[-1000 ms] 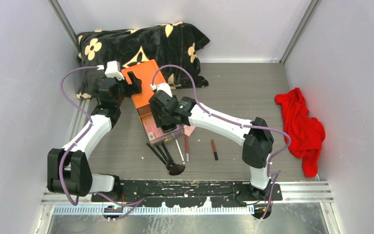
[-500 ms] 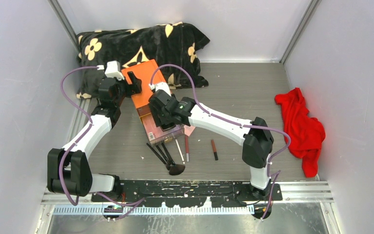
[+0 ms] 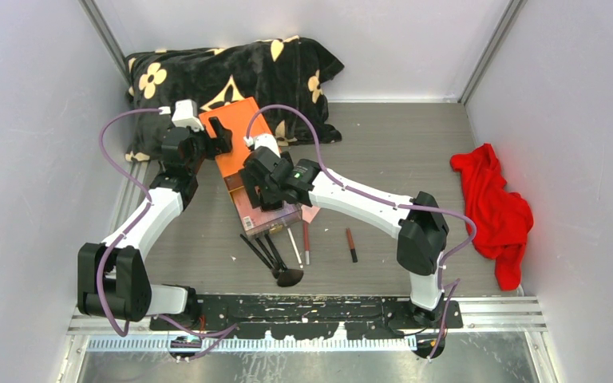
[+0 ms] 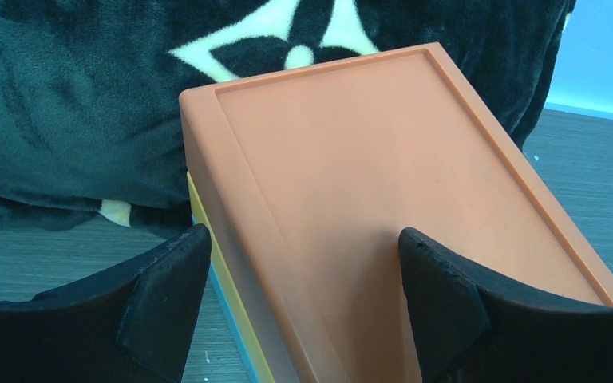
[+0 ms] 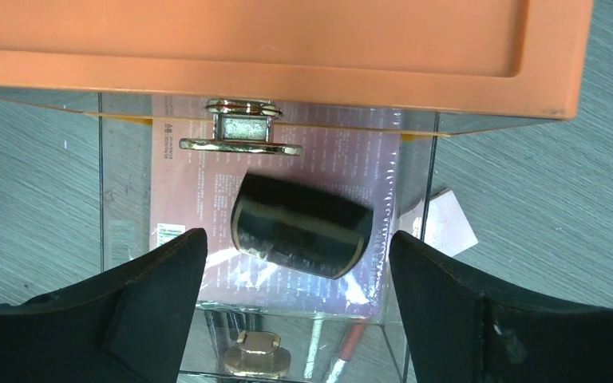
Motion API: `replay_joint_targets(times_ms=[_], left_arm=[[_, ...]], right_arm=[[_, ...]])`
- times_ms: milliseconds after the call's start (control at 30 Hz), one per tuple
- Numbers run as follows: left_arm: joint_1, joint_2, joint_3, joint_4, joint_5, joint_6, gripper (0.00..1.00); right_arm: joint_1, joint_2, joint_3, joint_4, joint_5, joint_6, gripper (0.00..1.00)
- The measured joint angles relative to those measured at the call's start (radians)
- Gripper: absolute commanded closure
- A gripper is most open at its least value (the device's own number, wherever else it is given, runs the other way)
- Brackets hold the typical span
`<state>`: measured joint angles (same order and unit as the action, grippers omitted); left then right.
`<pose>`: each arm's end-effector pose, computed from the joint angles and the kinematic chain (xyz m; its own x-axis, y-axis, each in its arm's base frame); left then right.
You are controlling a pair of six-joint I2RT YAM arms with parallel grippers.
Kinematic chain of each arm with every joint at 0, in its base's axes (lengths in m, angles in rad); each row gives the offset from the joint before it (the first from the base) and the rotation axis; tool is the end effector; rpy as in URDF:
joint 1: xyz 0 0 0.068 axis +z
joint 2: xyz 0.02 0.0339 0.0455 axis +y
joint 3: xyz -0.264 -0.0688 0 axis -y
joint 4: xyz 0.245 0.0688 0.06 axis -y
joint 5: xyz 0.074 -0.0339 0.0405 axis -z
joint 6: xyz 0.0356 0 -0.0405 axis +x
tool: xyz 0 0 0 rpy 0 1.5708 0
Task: Organize the makeup
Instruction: Place the makeup in the drawer, then pick up the makeup from the center of the board.
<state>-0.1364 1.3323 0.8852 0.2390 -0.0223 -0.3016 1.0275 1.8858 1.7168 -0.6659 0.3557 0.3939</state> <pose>0.3089 -0.0416 0.2956 -0.2294 -0.2683 -0.9356 0.0484 0.9569 -0.2862 0.2306 0.3578 0.3029 -0.6154 -0.3231 -0.7189 -0.4823 0.8758 0.0193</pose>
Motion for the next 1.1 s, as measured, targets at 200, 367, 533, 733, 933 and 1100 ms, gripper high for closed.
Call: replay_joint_targets(times_ms=[200, 367, 533, 733, 933, 1100], left_arm=[[0.000, 0.000, 0.000, 0.000, 0.000, 0.000, 0.14], [0.000, 0.000, 0.000, 0.000, 0.000, 0.001, 0.14], [0.000, 0.000, 0.000, 0.000, -0.001, 0.004, 0.14], [0.000, 0.000, 0.000, 0.000, -0.003, 0.009, 0.14], [0.000, 0.000, 0.000, 0.002, -0.003, 0.018, 0.14], [0.000, 0.000, 0.000, 0.003, -0.003, 0.019, 0.14]], right_arm=[[0.000, -0.002, 0.000, 0.000, 0.019, -0.003, 0.00], [0.000, -0.045, -0.022, -0.005, 0.063, -0.009, 0.00], [0.000, -0.164, -0.061, -0.020, 0.134, -0.051, 0.00], [0.000, -0.338, -0.166, -0.009, 0.240, -0.097, 0.00], [-0.024, -0.432, -0.306, -0.011, 0.306, -0.072, 0.00], [-0.148, -0.446, -0.436, -0.006, 0.243, -0.008, 0.00]])
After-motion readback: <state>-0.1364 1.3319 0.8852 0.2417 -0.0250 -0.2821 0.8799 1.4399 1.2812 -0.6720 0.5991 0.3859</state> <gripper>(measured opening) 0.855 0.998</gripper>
